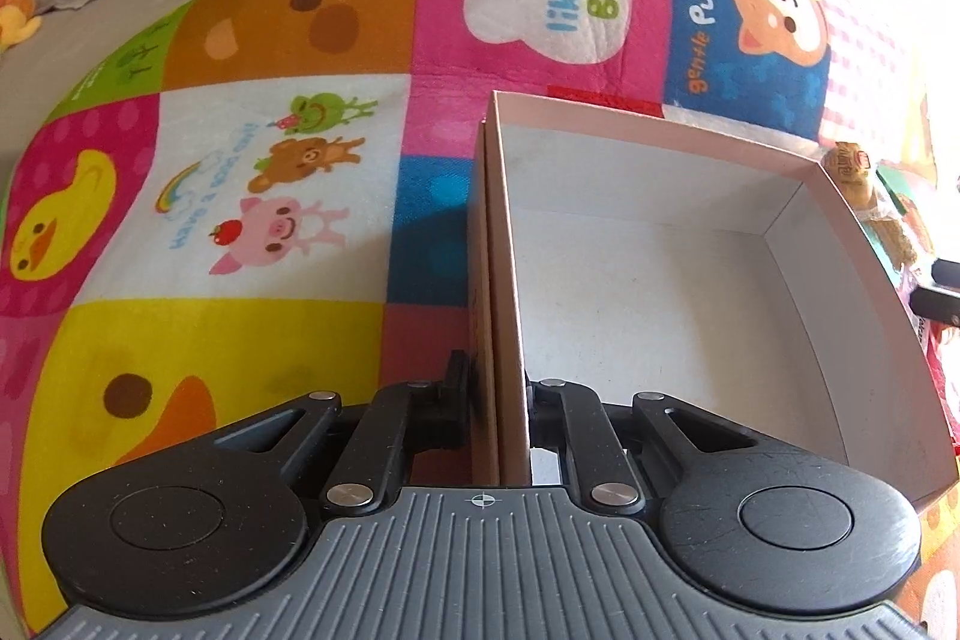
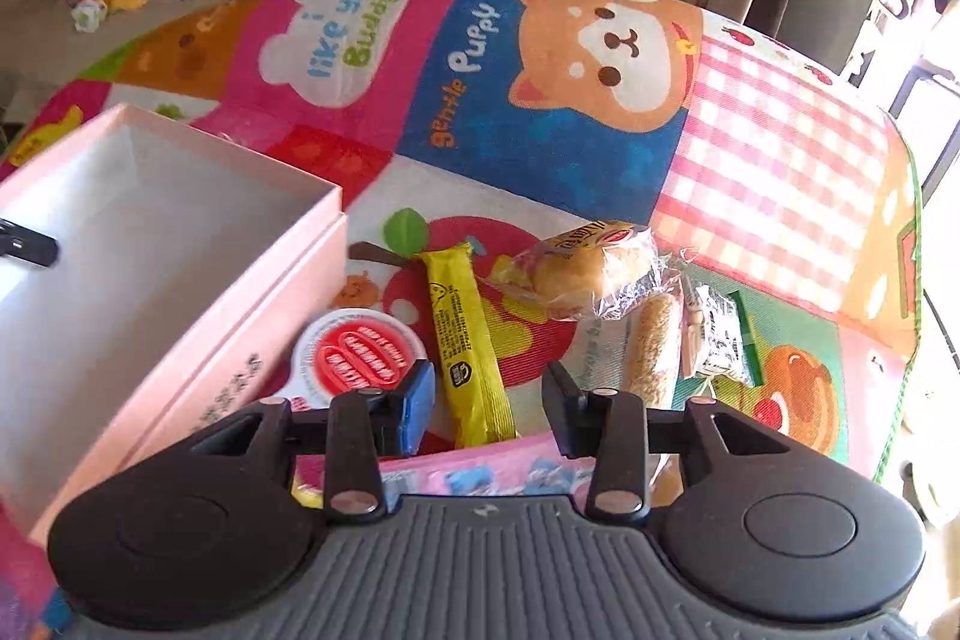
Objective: Organize objects
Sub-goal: 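Grasp the yellow stick snack with the right tool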
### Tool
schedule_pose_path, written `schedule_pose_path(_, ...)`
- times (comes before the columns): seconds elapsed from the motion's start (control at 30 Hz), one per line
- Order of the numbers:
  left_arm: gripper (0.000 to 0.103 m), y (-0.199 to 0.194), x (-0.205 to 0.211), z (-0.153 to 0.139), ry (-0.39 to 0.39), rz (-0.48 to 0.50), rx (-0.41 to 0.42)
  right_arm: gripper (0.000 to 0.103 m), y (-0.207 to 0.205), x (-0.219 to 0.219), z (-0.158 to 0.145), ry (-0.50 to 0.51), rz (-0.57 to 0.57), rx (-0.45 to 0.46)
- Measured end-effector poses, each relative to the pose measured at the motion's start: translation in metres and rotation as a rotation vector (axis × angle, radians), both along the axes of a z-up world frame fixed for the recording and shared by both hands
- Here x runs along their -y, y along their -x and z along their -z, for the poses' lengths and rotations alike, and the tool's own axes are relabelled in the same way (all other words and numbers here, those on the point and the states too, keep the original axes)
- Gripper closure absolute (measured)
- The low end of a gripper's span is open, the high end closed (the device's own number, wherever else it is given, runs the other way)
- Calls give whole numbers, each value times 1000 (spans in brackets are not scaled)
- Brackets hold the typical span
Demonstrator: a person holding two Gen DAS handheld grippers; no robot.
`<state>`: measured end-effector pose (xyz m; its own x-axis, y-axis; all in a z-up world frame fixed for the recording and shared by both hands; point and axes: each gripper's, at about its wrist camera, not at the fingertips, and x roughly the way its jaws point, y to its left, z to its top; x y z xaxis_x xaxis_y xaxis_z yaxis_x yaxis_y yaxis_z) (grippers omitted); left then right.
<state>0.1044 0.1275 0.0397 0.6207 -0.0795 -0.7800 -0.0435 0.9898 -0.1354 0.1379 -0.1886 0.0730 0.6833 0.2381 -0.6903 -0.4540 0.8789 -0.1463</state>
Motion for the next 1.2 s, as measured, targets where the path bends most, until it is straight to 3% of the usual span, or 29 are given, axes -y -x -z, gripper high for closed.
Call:
schedule_pose_path(0.2,90,6,-2,2,5,-18,21,56,62,4,3,-111,-115,-49)
schedule_pose_path(0.3,90,7,-1,2,-1,-21,23,54,93,-3,14,-45,-169,-24)
schedule_pose_path(0.37,90,7,0,2,-5,-23,22,45,112,-9,20,3,-212,15)
schedule_pose_path(0.47,91,5,1,2,3,-32,19,39,126,-20,23,-16,-269,26)
schedule_pose_path(0.67,90,-22,12,4,37,-37,24,49,105,-52,25,-73,-209,79)
schedule_pose_path(0.8,86,-43,13,4,15,-34,24,52,87,-68,29,-4,-120,188)
schedule_pose_path(0.87,83,-39,13,4,6,-9,13,53,79,-62,25,-27,-94,165)
schedule_pose_path(0.97,79,-29,14,5,-9,36,15,51,83,-35,11,-143,-134,112)
schedule_pose_path(1.1,77,-23,22,8,-61,71,41,48,73,-12,-2,-141,-92,131)
schedule_pose_path(1.2,78,-24,24,9,-85,94,61,48,36,3,-6,-157,1,85)
